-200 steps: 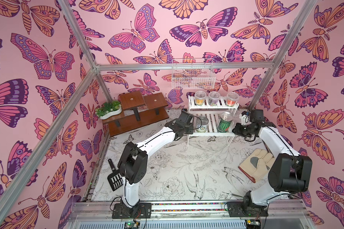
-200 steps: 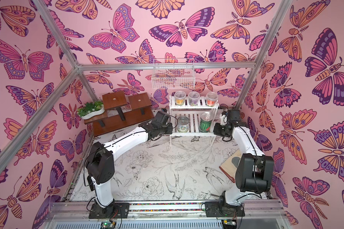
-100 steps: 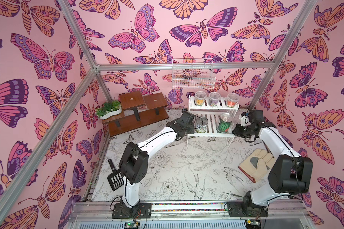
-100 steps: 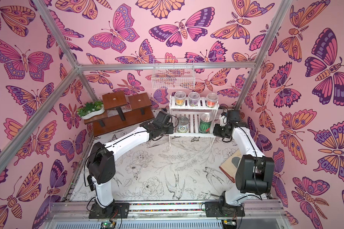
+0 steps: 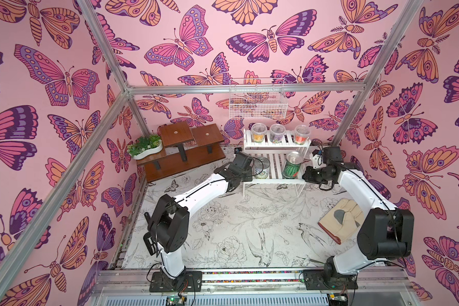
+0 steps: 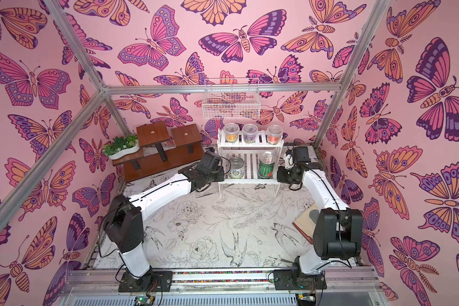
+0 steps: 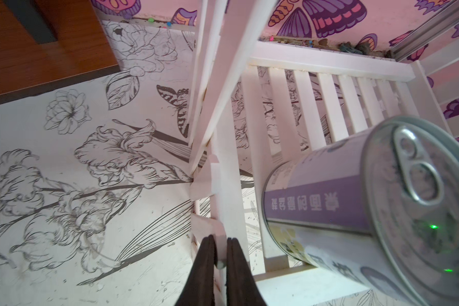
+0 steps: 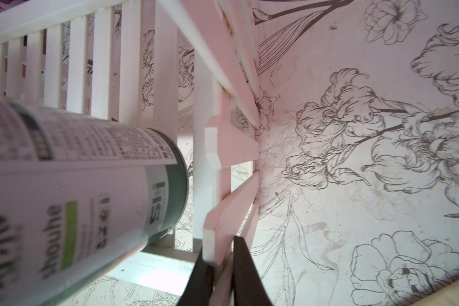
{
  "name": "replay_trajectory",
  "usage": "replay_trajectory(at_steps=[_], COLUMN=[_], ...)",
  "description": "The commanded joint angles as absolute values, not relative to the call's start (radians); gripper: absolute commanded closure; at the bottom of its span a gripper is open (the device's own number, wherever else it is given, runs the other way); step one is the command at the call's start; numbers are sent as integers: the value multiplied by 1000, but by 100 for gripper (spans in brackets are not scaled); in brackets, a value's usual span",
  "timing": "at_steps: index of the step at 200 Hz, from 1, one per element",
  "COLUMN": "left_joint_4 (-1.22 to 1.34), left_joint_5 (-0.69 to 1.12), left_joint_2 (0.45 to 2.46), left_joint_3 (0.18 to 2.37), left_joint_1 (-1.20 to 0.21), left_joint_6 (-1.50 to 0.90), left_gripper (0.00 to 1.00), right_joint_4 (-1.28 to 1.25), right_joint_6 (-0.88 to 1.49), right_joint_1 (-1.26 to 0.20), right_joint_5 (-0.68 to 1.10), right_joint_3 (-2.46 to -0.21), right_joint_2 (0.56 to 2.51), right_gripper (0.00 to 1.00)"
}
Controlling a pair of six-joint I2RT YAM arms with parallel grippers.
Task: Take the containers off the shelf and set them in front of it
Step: Move the shelf to the center of the board.
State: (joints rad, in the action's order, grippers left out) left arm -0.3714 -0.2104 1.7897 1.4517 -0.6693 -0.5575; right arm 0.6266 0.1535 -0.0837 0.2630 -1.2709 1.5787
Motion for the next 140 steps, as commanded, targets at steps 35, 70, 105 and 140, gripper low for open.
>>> replay_trajectory(at_steps=[35, 70, 105, 140], left_joint_4=[-636, -652, -662, -670], left_joint_5=[-273, -299, -324, -339], left_joint_2=[1751, 1703, 1656, 1625], left_joint_3=[1302, 1244, 1188, 1153], left_joint_1=[-632, -609, -585, -559], left_joint_6=[-537, -542, -541, -532], left_gripper=[100, 100, 100, 100], right_joint_4=[619, 612, 608, 610], right_joint_6=[204, 220, 238, 266], right_joint_1=[-162, -216, -264, -301], right_joint_5=[291, 279, 266, 259], right_joint_3=[-1250, -1251, -1238, -1210], right_joint_2=[1584, 1594, 1592, 1574], right_gripper=[100, 100, 100, 100])
